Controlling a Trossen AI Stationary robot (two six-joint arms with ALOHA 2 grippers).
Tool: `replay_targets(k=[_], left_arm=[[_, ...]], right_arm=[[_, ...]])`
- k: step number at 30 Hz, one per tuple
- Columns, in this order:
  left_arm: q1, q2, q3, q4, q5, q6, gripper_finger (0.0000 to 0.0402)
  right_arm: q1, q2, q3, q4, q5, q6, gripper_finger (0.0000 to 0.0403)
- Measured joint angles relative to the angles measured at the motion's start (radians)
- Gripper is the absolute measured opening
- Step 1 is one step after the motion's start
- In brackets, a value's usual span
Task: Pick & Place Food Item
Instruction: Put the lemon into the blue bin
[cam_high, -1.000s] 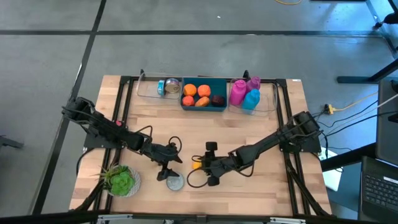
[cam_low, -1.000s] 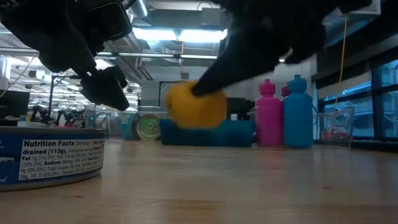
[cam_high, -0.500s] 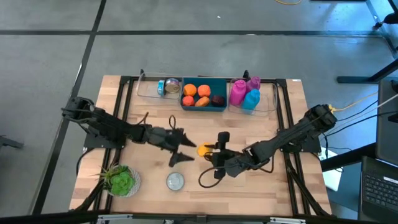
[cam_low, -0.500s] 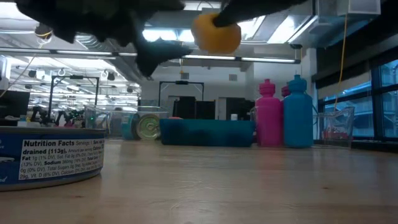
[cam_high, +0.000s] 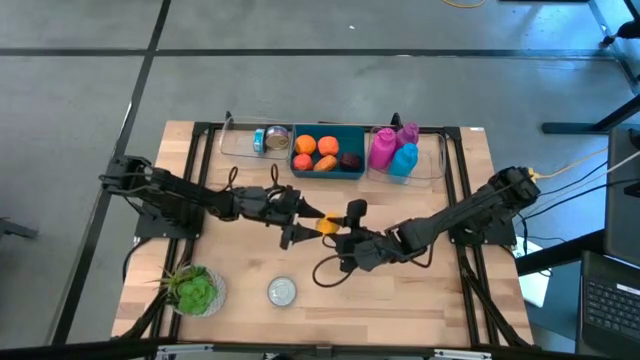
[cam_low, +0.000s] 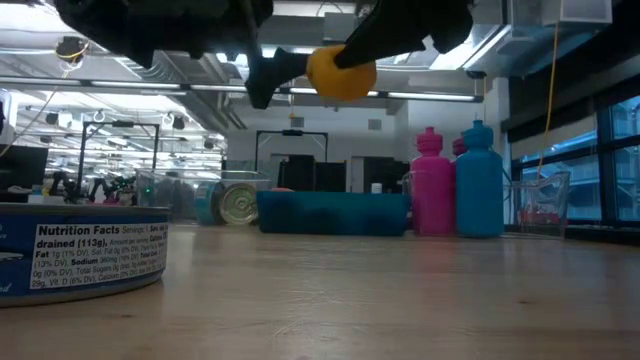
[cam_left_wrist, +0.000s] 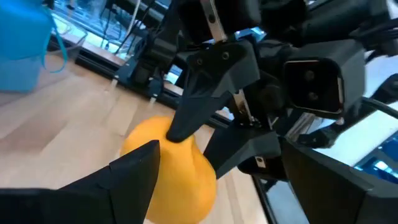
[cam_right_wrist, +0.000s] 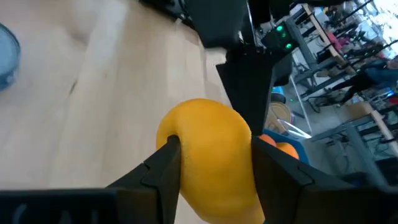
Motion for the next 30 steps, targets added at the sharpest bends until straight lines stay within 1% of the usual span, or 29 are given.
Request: replay_targets(k=[6,12,18,21,26,30], left_arm=[[0.009,0.021,0.043,-0.073,-0.009,0.035,0.0326],[0.03,0.025,0.046,-0.084,-0.024,0.067,0.0326],[0.046,0.029,0.044,-0.174,-0.06,0.077,0.0326],[0.046,0.028,0.044,-0.173,-0.061,0.079,0.0326],[0.046,0.028,0.044,-0.114,-0.054,0.095,0.0326],[0.046,0.028,0.044,-0.111,-0.053,0.096,0.0326]], right_arm=[[-0.019,0.001,0.004,-0.002,0.002,-0.052,0.0165],[-0.023,-0.002,0.013,0.007,0.004,-0.083,0.0165],[-0.022,-0.006,0.016,0.009,0.057,-0.103,0.0165],[-0.022,-0.006,0.016,0.008,0.062,-0.105,0.0165],[-0.022,-0.006,0.016,0.007,0.057,-0.105,0.0165],[-0.022,-0.006,0.016,0.019,0.057,-0.106,0.0165]])
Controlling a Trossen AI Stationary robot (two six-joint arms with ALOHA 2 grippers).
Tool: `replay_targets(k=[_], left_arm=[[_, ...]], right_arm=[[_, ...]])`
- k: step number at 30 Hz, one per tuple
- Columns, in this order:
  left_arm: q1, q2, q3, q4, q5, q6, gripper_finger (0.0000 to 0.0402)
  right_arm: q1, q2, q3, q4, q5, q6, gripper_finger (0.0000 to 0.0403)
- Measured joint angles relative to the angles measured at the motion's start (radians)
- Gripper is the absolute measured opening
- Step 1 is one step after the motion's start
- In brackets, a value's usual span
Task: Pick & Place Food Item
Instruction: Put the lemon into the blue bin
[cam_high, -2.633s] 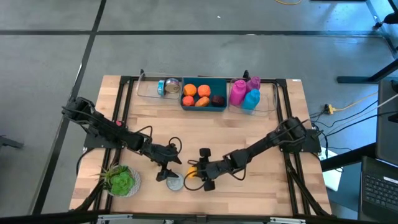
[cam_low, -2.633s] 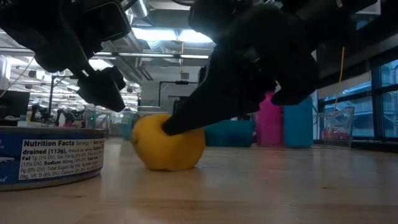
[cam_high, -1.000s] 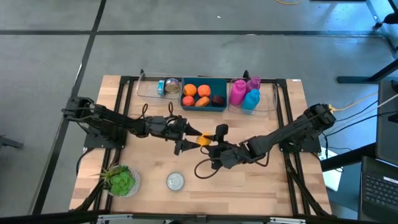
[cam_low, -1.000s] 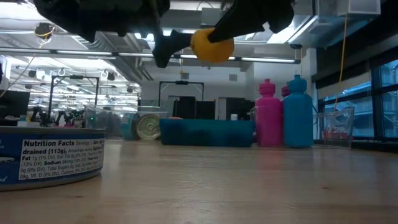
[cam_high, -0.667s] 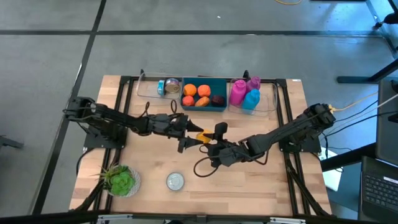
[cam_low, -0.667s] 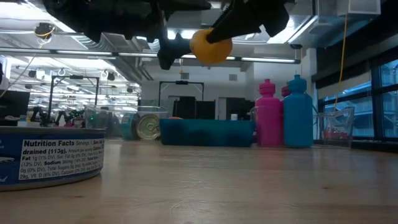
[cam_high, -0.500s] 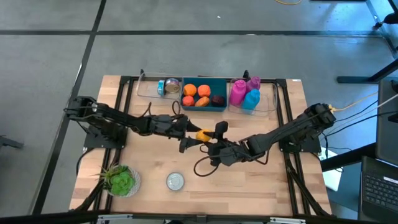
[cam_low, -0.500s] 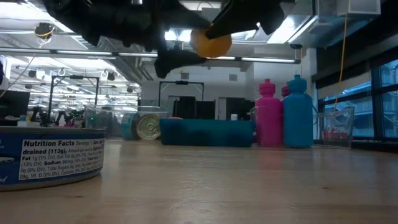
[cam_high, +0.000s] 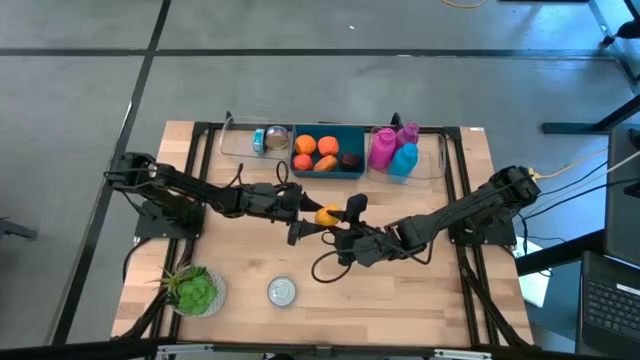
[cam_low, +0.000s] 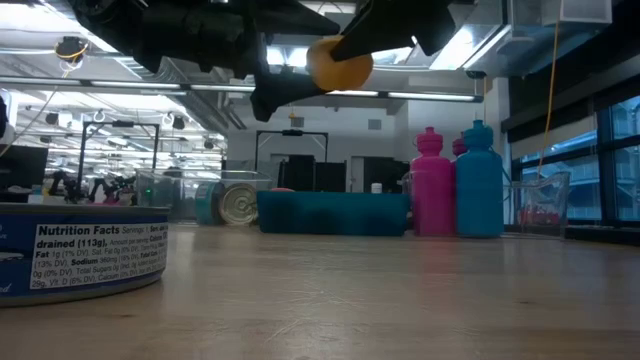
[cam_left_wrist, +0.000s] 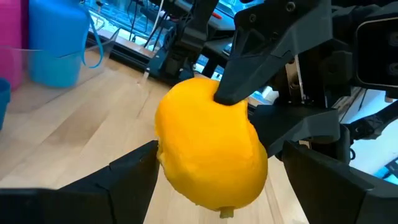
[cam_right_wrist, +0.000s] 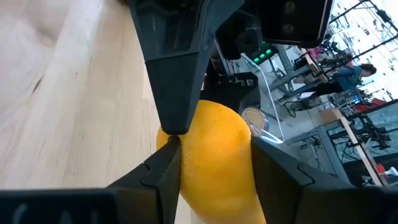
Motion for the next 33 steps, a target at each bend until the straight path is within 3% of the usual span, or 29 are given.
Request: replay_targets(k=[8,22,33], left_arm=[[0.0,0.0,-0.001,0.015,-0.004,0.008,0.0317],[0.005,0.0,-0.003,0.02,-0.002,0.045,0.0198],[0.021,0.0,-0.003,0.017,0.017,0.095,0.0171]], right_arm=[[0.0,0.0,0.0,0.011,-0.022,-0.011,0.0165],[0.0,-0.001,-0.001,0.014,-0.045,-0.025,0.0165],[0.0,-0.001,-0.001,0.018,-0.048,-0.004,0.0192]])
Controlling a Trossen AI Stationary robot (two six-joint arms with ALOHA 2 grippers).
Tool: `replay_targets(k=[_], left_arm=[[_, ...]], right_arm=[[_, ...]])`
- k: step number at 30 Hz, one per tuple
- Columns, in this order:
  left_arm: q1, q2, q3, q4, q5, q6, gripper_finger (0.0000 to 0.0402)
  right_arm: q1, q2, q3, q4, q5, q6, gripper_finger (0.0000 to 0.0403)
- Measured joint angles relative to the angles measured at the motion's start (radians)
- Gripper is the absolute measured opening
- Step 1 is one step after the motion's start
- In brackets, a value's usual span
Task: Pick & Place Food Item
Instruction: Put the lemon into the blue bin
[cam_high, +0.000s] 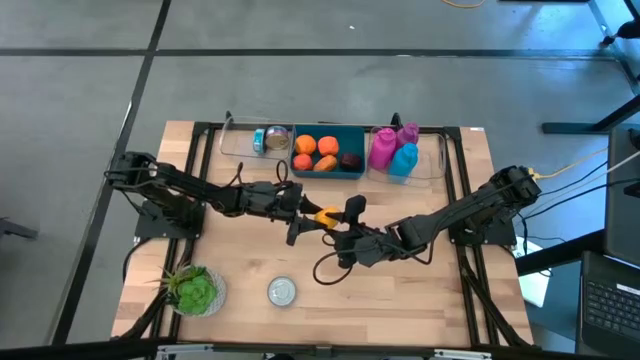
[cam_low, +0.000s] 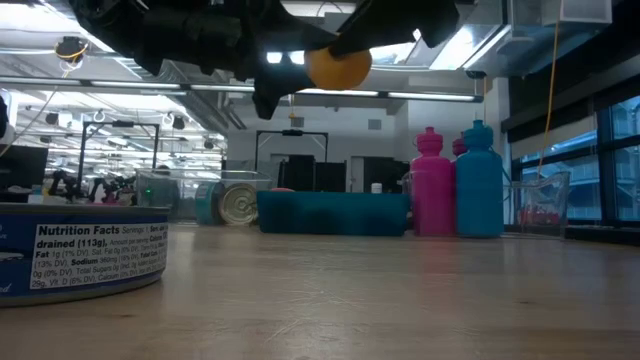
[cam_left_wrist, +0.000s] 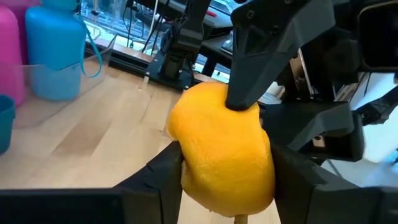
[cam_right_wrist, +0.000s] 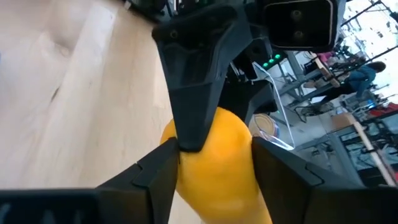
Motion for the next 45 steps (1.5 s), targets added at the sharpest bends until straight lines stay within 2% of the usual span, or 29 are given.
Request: replay_targets(k=[5,9,15,21,25,30,36,41,45], left_arm=[[0.0,0.0,0.0,0.003,-0.001,0.034,0.0169],[0.001,0.0,0.001,0.004,-0.002,0.056,0.0169],[0.002,-0.003,0.006,0.003,-0.004,0.13,0.0168],[0.005,-0.012,0.007,-0.104,-0.001,0.201,0.0168],[0.004,-0.05,0.006,-0.225,-0.063,0.272,0.0168],[-0.019,-0.115,0.005,-0.317,-0.137,0.373,0.0168],[-0.067,-0.203,0.005,-0.378,-0.245,0.507,0.0168],[-0.107,-0.253,0.005,-0.453,-0.354,0.591,0.0168],[-0.14,-0.269,0.005,-0.489,-0.434,0.645,0.0168]], right_arm=[[0.0,0.0,0.0,0.012,-0.019,0.023,0.0221],[0.0,0.0,0.0,0.01,-0.024,0.043,0.026],[0.015,-0.016,0.0,0.0,0.023,0.025,0.0317],[0.053,-0.125,0.0,-0.029,0.041,0.04,0.0333],[0.062,-0.2,0.0,-0.126,0.028,0.157,0.0334],[0.03,-0.235,-0.022,-0.204,-0.031,0.325,0.0334],[-0.037,-0.237,-0.111,-0.154,-0.135,0.422,0.0334],[-0.087,-0.24,-0.214,0.042,-0.238,0.443,0.0334],[-0.139,-0.245,-0.326,0.286,-0.388,0.461,0.0334]])
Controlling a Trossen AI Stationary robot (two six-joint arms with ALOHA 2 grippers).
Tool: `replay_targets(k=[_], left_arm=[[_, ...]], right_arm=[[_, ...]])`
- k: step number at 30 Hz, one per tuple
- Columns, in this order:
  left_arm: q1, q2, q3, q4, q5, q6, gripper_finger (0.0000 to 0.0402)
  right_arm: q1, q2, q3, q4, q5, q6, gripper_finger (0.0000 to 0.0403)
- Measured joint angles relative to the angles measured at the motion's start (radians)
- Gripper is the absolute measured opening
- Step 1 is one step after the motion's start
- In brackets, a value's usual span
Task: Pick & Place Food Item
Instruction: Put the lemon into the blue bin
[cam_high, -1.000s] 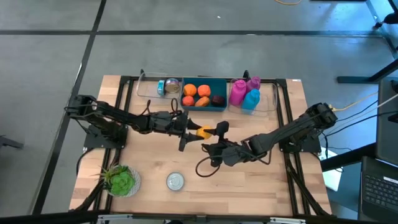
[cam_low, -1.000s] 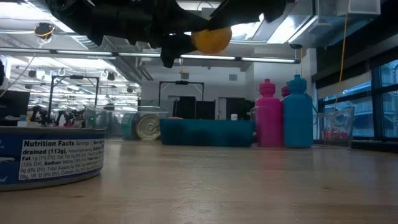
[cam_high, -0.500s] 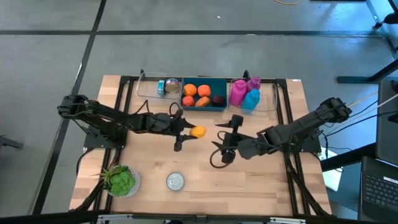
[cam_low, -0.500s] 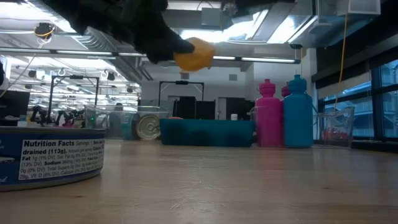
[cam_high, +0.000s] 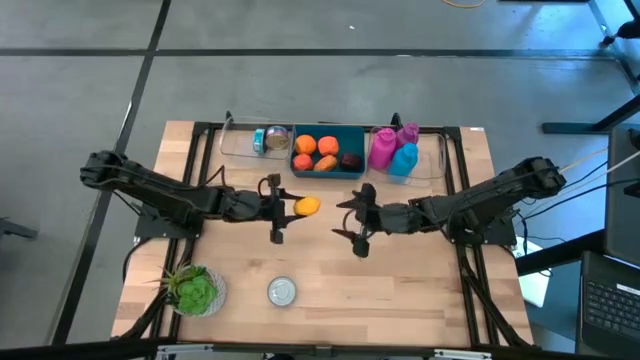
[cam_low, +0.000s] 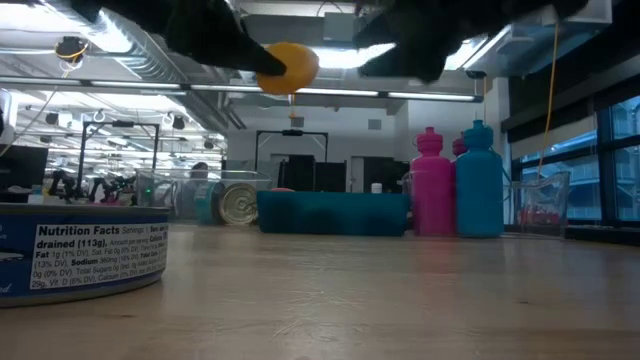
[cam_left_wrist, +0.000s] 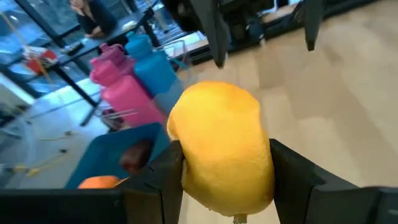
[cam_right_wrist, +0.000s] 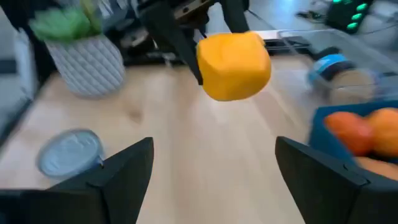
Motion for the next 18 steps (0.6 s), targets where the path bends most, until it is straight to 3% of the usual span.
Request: replay_targets(k=[5,9,18], left_arm=[[-0.038,0.008,-0.001,-0.01,-0.085,0.081,0.0168],[-0.054,0.009,-0.001,-0.005,-0.115,0.133,0.0168],[-0.052,0.016,0.001,0.059,-0.115,0.244,0.0168]], right_arm=[[-0.092,0.001,-0.163,0.358,-0.204,0.102,0.0334],[-0.161,0.001,-0.269,0.583,-0.307,0.198,0.0334],[-0.242,0.068,-0.283,0.731,-0.471,0.256,0.0334]])
